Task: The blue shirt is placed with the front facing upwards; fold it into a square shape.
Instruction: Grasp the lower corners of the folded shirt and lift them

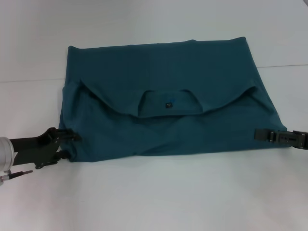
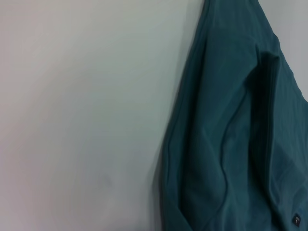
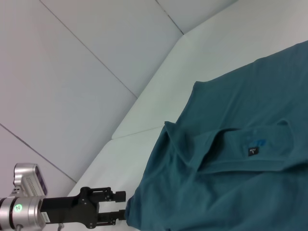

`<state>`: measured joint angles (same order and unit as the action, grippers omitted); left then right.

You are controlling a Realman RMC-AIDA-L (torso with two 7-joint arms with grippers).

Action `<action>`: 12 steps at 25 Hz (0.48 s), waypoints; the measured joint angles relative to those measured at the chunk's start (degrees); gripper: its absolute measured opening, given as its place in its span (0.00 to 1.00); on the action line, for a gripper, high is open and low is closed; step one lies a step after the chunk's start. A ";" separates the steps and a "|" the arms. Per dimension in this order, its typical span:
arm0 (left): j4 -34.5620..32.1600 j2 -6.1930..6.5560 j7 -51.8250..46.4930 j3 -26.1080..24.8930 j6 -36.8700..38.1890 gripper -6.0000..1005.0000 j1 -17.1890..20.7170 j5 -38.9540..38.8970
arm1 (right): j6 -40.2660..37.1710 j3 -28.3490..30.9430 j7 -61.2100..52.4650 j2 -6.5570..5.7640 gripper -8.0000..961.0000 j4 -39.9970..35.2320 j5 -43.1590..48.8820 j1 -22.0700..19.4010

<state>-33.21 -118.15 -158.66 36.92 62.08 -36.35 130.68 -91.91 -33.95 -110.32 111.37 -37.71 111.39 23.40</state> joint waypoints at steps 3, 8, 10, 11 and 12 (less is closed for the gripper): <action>-0.77 0.11 0.13 0.01 0.10 0.63 0.11 0.79 | -0.02 0.02 0.32 -0.01 0.78 0.00 0.02 -0.02; -2.34 0.62 -0.01 0.03 1.23 0.63 -0.84 6.32 | -0.02 0.03 0.51 -0.02 0.77 0.00 -0.01 -0.02; -2.53 0.64 0.21 0.40 1.43 0.63 -1.13 7.33 | -0.02 0.02 0.54 -0.02 0.77 0.00 -0.06 -0.01; -2.58 0.64 0.25 0.57 1.45 0.63 -1.22 7.52 | -0.02 0.02 0.54 -0.02 0.77 0.00 -0.08 0.00; -2.64 0.64 0.26 0.74 1.47 0.63 -1.27 7.54 | -0.02 0.03 0.54 -0.02 0.77 0.00 -0.08 0.03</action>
<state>-35.86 -117.51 -158.40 37.66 63.55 -37.62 138.22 -91.94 -33.92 -109.78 111.35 -37.71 111.31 23.42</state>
